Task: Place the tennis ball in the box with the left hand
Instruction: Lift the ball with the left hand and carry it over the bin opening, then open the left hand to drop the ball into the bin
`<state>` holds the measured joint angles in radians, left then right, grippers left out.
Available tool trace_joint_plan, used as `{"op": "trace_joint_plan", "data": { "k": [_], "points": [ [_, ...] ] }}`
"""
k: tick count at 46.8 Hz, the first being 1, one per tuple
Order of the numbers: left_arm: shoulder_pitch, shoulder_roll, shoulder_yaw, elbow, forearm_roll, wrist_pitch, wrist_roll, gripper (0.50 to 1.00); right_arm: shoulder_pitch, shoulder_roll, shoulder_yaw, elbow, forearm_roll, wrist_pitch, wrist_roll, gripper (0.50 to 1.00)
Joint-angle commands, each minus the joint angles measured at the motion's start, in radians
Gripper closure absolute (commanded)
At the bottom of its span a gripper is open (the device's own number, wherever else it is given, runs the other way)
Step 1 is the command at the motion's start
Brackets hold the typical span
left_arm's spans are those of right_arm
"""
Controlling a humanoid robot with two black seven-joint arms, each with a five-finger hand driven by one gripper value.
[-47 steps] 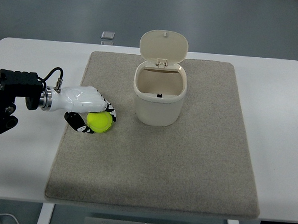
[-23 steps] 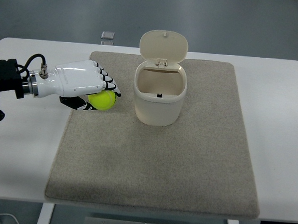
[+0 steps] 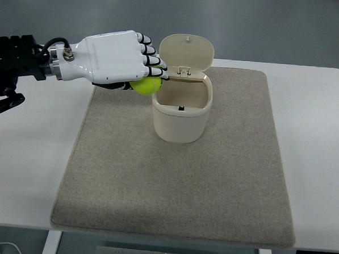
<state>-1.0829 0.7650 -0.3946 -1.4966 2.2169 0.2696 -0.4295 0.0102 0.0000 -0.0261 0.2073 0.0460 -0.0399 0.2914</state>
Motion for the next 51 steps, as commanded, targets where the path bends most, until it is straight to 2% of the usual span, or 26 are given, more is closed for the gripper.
{"op": "trace_joint_plan", "data": {
  "k": [1,6,17,24,25,27,30,31,36,38,43,48,51],
  "points": [
    [-0.034,-0.053,0.026,0.022,0.001,-0.016,0.001,1.0,-0.001,0.0,0.0,0.0,0.0,0.0,0.0,0.562],
    [-0.043,-0.107,0.03,0.056,0.004,-0.056,0.001,1.0,-0.001,0.0,0.0,0.0,0.0,0.0,0.0,0.562],
    [-0.046,-0.2,0.028,0.142,0.001,-0.059,0.008,1.0,0.001,0.0,0.0,0.0,0.0,0.0,0.0,0.562],
    [-0.045,-0.214,0.028,0.153,0.0,-0.059,0.011,1.0,0.001,0.0,0.0,0.0,0.0,0.0,0.0,0.562],
    [-0.045,-0.217,0.028,0.156,0.0,-0.059,0.011,0.984,0.001,0.0,0.0,0.0,0.0,0.0,0.0,0.562],
    [-0.045,-0.22,0.028,0.162,0.0,-0.059,0.011,0.92,0.001,0.0,0.0,0.0,0.0,0.0,0.0,0.562],
    [-0.043,-0.22,0.028,0.168,-0.003,-0.059,0.012,0.778,0.001,0.0,0.0,0.0,0.0,0.0,0.0,0.562],
    [-0.041,-0.22,0.028,0.171,-0.005,-0.059,0.012,0.748,-0.001,0.0,0.0,0.0,0.0,0.0,0.0,0.562],
    [-0.037,-0.22,0.028,0.179,-0.005,-0.059,0.012,0.714,0.001,0.0,0.0,0.0,0.0,0.0,0.0,0.562],
    [-0.035,-0.22,0.028,0.179,-0.008,-0.059,0.011,0.652,0.001,0.0,0.0,0.0,0.0,0.0,0.0,0.562],
    [-0.035,-0.219,0.028,0.177,-0.01,-0.058,0.012,0.553,0.001,0.0,0.0,0.0,0.0,0.0,0.0,0.562],
    [-0.032,-0.216,0.03,0.176,-0.01,-0.058,0.012,0.514,-0.001,0.0,0.002,0.0,0.0,0.0,0.0,0.562],
    [-0.032,-0.211,0.03,0.174,-0.01,-0.058,0.012,0.51,-0.001,0.0,0.0,0.0,0.0,0.0,0.0,0.562]
  ]
}}
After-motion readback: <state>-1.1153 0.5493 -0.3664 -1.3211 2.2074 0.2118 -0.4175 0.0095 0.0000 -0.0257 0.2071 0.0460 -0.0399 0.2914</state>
